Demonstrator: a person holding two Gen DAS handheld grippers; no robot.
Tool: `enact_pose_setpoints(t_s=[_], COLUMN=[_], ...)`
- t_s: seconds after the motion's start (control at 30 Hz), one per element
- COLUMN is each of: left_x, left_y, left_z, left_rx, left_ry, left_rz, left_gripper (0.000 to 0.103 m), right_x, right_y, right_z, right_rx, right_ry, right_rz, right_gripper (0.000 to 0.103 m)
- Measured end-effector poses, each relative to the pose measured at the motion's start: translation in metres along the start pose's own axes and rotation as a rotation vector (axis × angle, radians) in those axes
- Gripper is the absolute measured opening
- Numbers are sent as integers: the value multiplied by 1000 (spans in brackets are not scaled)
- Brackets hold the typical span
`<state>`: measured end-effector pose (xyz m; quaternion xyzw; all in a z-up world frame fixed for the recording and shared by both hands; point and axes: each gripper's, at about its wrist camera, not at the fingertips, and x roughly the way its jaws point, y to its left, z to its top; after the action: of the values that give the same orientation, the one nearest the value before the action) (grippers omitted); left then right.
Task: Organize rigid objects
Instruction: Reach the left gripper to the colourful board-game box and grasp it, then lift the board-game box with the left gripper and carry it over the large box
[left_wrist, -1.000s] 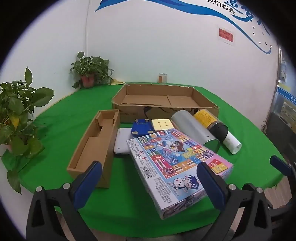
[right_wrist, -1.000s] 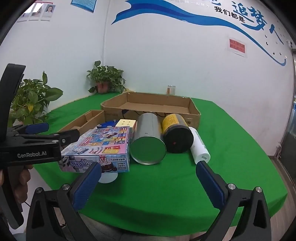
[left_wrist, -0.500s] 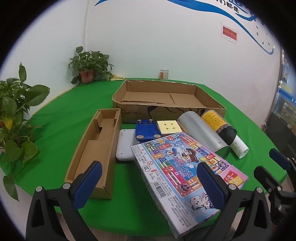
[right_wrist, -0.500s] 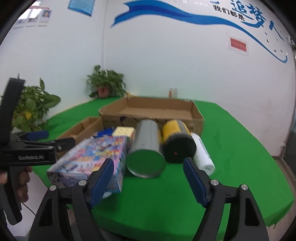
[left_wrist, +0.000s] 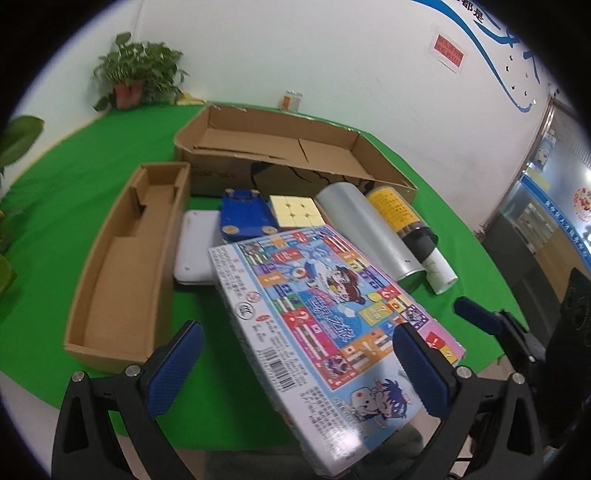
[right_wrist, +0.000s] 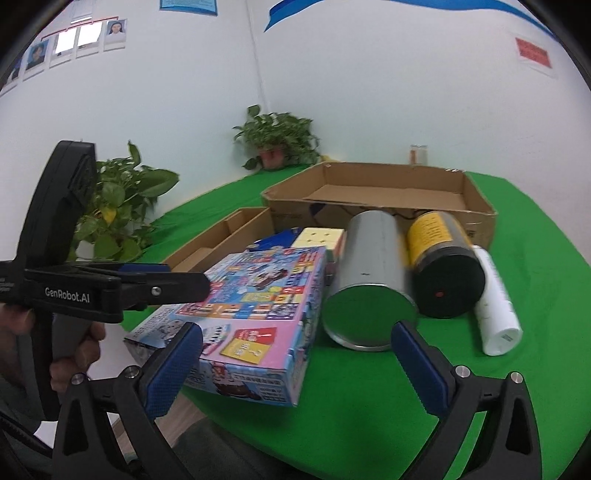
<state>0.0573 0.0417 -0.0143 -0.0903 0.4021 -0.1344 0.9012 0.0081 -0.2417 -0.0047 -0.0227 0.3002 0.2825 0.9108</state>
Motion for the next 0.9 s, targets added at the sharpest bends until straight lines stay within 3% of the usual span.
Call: enact_pose_setpoints(t_s=[0.27,0.37,0.47,0.6,0.9], left_x=[22,32,32,32,29], left_y=[12,18,24,34,27], left_z=[-1,-1,-1,1,4], left_rx=[-94,-143,-181,-235,-155], left_ry=[154,201,212,229,217], left_rz=[-176,-205,-204,-210,-172], left_gripper=[101,99,93,80,71], right_x=[10,19,25,22,38], right_y=[13,28,45,39,20], right_z=[-4,-7,-10,-4,7], right_rx=[-26,-86,-137,-92,29], right_ry=[85,138,166,170,271], right_rz=[125,143,112,151,140], right_gripper=[103,103,103,102,103])
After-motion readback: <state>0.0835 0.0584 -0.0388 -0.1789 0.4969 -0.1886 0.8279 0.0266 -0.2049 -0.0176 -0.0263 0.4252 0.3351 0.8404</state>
